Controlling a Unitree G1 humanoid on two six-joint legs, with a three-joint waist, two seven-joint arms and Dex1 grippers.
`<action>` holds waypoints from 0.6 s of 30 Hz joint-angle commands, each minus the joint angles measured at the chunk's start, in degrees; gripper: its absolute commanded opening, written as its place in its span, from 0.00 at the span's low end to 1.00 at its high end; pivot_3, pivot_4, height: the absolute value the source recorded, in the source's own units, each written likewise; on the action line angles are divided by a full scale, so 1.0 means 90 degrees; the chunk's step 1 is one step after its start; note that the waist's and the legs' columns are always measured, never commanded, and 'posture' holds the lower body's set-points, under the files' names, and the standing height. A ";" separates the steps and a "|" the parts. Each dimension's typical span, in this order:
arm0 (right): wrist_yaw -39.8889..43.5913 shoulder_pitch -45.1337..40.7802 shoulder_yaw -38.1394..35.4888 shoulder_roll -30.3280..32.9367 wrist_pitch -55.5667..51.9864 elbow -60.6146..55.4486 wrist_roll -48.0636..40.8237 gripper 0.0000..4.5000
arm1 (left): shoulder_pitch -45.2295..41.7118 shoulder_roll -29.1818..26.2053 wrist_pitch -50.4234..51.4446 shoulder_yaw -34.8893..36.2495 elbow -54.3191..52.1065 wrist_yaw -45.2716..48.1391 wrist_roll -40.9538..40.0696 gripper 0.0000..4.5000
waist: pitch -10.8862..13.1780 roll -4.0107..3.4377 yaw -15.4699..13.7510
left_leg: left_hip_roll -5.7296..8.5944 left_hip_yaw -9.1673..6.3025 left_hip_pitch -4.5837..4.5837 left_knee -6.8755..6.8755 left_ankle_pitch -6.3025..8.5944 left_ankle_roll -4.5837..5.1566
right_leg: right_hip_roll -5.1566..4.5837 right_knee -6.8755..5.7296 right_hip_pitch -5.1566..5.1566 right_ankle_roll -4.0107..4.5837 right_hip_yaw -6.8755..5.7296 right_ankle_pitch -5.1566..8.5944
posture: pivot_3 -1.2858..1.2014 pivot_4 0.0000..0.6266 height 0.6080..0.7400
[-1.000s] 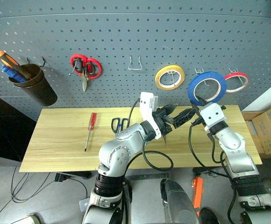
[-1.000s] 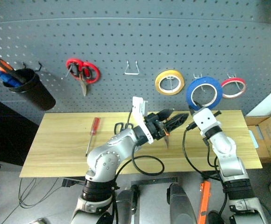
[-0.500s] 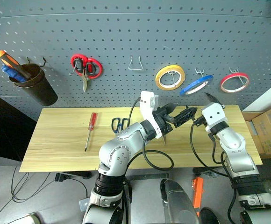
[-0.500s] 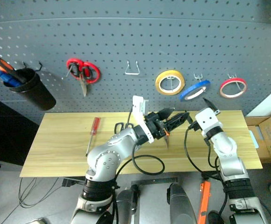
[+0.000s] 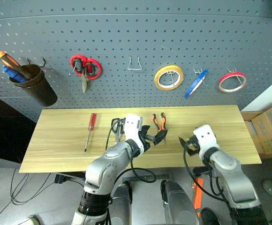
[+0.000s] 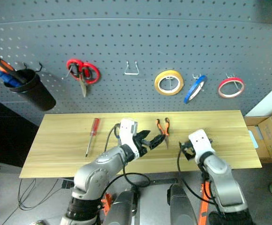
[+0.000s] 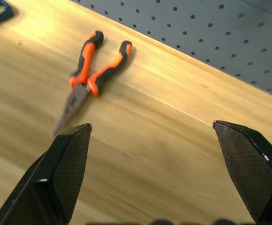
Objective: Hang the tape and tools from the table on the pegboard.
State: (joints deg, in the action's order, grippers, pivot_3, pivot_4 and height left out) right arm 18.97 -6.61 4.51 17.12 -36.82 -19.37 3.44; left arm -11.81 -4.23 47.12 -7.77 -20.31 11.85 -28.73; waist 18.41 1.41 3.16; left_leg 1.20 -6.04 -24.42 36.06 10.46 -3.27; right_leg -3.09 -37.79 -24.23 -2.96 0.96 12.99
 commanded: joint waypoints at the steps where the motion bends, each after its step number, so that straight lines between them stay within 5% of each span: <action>1: -0.0152 -0.0743 0.0152 -0.0300 -0.0987 0.0204 -0.0060 0.99 | 0.0333 -0.0183 0.0331 0.0111 -0.0658 -0.0240 0.0037 1.00 | 0.0001 0.0001 -0.0007 | -0.0004 0.0001 0.0000 -0.0001 0.0000 0.0000 | 0.0000 0.0001 0.0001 0.0000 -0.0001 0.0000 | 0.51 0.52 1.00; 18: -0.1006 -0.3179 -0.0173 -0.1914 -0.2723 0.2876 -0.0443 0.99 | 0.1015 -0.0981 0.0841 0.0771 -0.1089 -0.0495 0.0228 1.00 | 0.0006 -0.0003 -0.0178 | 0.0000 -0.0002 -0.0045 -0.0034 0.0002 0.0005 | -0.0004 0.0011 -0.0049 -0.0026 -0.0025 0.0020 | 0.54 0.56 1.00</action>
State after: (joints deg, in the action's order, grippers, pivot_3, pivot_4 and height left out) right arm 10.63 -33.67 3.55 0.13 -61.33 5.38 0.24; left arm -2.83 -13.17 55.00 -1.61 -27.45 7.41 -26.69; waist 18.46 1.38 1.56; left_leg 1.19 -6.07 -24.83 35.77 10.48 -3.22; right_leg -3.12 -37.70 -24.66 -3.15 0.72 13.19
